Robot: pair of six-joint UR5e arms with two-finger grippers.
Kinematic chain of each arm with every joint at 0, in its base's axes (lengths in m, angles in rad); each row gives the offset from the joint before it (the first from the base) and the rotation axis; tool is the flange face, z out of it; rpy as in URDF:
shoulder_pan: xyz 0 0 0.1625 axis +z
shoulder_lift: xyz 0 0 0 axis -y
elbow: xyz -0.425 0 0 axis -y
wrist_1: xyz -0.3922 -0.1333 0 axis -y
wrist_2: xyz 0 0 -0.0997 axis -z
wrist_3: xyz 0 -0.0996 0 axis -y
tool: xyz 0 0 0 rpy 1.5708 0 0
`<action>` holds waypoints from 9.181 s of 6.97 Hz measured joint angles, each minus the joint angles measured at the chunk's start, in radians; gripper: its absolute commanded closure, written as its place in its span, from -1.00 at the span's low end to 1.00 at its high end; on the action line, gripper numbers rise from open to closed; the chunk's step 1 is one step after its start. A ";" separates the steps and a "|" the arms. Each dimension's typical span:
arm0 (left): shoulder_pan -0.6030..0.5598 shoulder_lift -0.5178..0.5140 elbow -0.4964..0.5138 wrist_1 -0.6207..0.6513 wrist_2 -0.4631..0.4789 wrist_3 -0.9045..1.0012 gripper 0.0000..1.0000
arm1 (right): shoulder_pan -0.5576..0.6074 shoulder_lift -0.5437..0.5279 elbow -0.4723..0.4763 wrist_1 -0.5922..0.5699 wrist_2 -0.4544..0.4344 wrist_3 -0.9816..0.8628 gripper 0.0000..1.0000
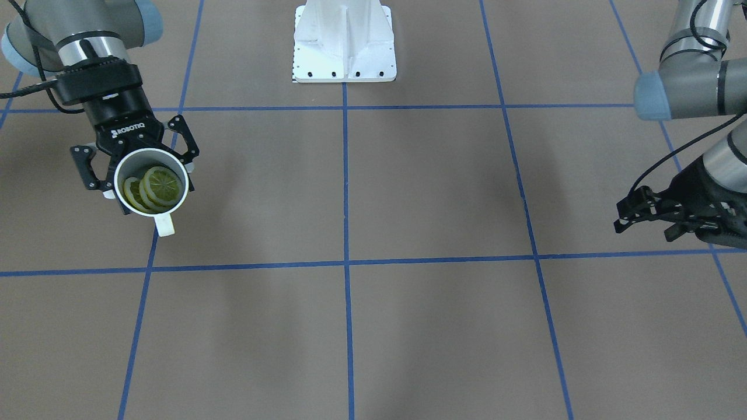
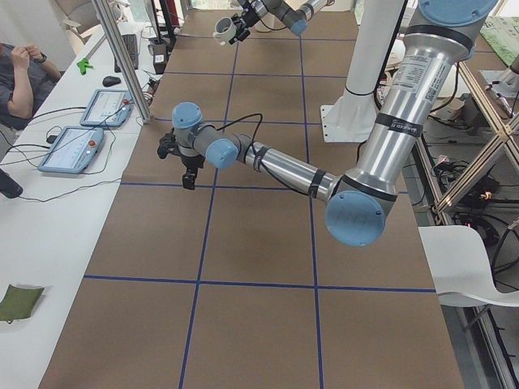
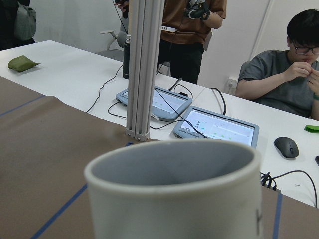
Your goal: Left arm hands cup to right arm to dump lemon
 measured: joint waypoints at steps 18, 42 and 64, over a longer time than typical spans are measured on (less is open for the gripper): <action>-0.069 0.103 -0.133 0.141 -0.009 0.242 -1.00 | 0.361 -0.469 -0.822 1.535 -0.004 1.567 0.25; -0.069 0.138 -0.139 0.143 -0.016 0.240 -1.00 | 0.551 -0.423 -0.658 1.290 0.479 0.460 0.26; 0.200 -0.410 -0.022 0.022 -0.196 -1.010 -1.00 | -0.195 0.559 -0.545 -0.002 -0.288 -0.182 0.44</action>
